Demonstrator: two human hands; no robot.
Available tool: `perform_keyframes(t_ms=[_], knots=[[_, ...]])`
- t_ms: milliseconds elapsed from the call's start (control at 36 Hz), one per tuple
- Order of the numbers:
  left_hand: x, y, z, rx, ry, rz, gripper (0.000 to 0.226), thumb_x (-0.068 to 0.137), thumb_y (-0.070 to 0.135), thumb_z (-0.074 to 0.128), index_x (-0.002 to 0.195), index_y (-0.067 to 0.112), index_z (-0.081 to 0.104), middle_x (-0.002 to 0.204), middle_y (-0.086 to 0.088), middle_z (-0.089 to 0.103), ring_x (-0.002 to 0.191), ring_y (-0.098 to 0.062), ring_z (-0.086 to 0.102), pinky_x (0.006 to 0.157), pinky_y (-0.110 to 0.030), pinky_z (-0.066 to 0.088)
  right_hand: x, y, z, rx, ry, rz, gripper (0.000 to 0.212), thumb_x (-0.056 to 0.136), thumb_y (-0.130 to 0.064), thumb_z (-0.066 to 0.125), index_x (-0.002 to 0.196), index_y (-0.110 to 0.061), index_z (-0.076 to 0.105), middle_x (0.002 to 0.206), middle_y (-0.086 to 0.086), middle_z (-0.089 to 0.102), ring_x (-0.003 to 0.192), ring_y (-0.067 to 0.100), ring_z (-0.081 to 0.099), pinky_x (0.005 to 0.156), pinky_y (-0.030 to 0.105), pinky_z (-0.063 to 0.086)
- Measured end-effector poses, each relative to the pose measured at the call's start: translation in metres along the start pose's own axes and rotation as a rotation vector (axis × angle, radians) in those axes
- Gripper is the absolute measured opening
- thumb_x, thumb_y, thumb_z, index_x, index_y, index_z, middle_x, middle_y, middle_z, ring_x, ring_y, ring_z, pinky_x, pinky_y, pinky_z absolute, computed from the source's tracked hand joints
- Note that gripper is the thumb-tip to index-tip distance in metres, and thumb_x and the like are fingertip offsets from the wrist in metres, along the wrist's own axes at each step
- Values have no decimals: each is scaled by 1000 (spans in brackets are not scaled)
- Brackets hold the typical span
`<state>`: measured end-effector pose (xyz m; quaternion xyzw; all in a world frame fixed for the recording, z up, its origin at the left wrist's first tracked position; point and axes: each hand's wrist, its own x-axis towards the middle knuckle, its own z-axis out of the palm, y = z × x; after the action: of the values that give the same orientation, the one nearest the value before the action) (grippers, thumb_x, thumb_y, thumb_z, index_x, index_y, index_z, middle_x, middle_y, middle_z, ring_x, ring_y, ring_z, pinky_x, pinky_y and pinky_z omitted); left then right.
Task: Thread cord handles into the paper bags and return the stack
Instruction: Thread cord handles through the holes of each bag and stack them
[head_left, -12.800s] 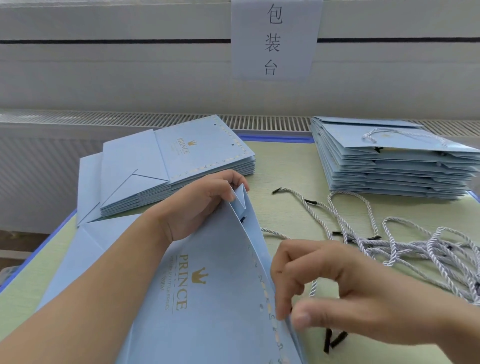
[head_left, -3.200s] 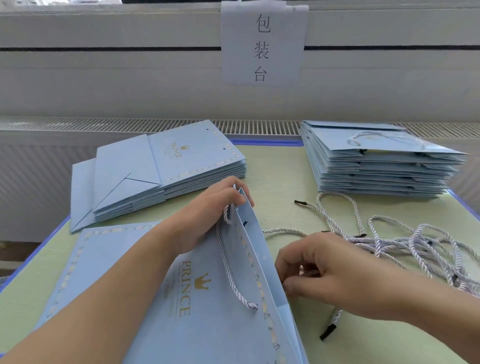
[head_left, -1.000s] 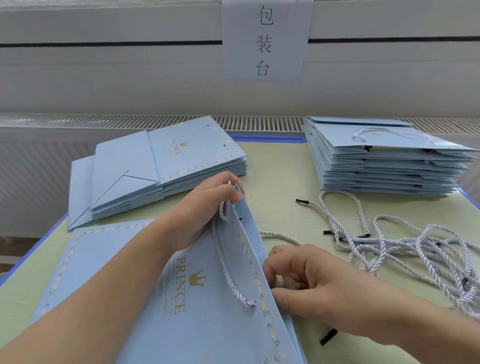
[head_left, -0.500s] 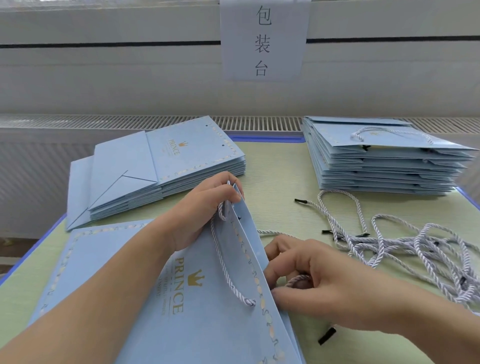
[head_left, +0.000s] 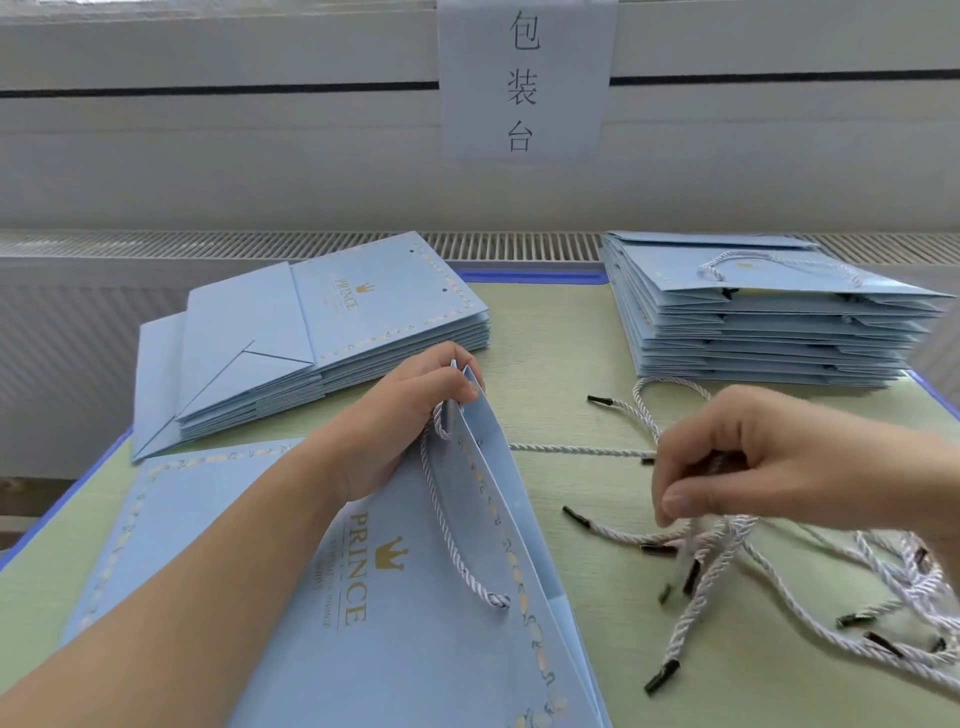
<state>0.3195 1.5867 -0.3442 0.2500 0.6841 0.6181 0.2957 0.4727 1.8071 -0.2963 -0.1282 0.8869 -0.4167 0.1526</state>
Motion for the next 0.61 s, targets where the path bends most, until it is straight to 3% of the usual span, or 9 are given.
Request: perform_keyframes(t_ms=[111, 222, 278, 361, 500, 556, 611], knots=[[0, -1, 0, -8, -1, 2, 16, 65, 19, 52, 80, 14, 54, 69, -6, 48, 58, -19, 48, 52, -26, 41, -1, 2, -4, 105, -11, -49, 14, 76, -39, 74, 82, -26, 73, 65, -10, 60, 58, -2, 49, 57, 11, 38], [-1, 0, -1, -37, -10, 11, 13, 65, 17, 52, 77, 14, 55, 73, -8, 49, 58, -19, 50, 52, -26, 42, -2, 5, 2, 44, -68, -25, 22, 71, -38, 78, 92, -36, 73, 74, -3, 59, 66, 12, 53, 64, 28, 47], [-1, 0, -1, -52, -15, 13, 13, 65, 17, 52, 77, 13, 55, 71, -7, 50, 57, -18, 50, 51, -24, 43, 1, 6, 8, -144, -8, -23, 10, 75, -36, 72, 85, -36, 72, 74, -6, 63, 66, 14, 57, 65, 35, 49], [0, 1, -1, -59, -14, 8, 14, 64, 16, 51, 78, 12, 54, 67, -5, 51, 54, -17, 51, 49, -22, 43, 7, 6, 13, -221, 147, -60, 7, 79, -35, 64, 75, -30, 66, 66, -8, 63, 59, 9, 55, 58, 30, 48], [0, 0, -1, -57, -12, 3, 13, 64, 16, 51, 76, 14, 55, 69, -7, 50, 54, -18, 50, 50, -24, 42, 4, -2, 6, 396, 203, -196, 8, 80, -19, 65, 75, -13, 66, 66, 5, 65, 57, 13, 59, 52, 20, 47], [0, 0, -1, -59, -13, 4, 12, 64, 16, 51, 76, 14, 56, 71, -8, 51, 55, -19, 51, 51, -25, 43, 0, -1, 2, 472, 178, -248, 19, 79, -27, 73, 80, -10, 66, 71, 7, 66, 58, 16, 61, 52, 21, 48], [0, 1, -1, -57, -18, 3, 13, 65, 16, 51, 77, 14, 55, 69, -7, 51, 55, -19, 51, 51, -24, 43, -2, 0, -3, 487, 200, -284, 14, 76, -22, 76, 79, -13, 66, 73, 11, 66, 59, 18, 60, 51, 22, 49]])
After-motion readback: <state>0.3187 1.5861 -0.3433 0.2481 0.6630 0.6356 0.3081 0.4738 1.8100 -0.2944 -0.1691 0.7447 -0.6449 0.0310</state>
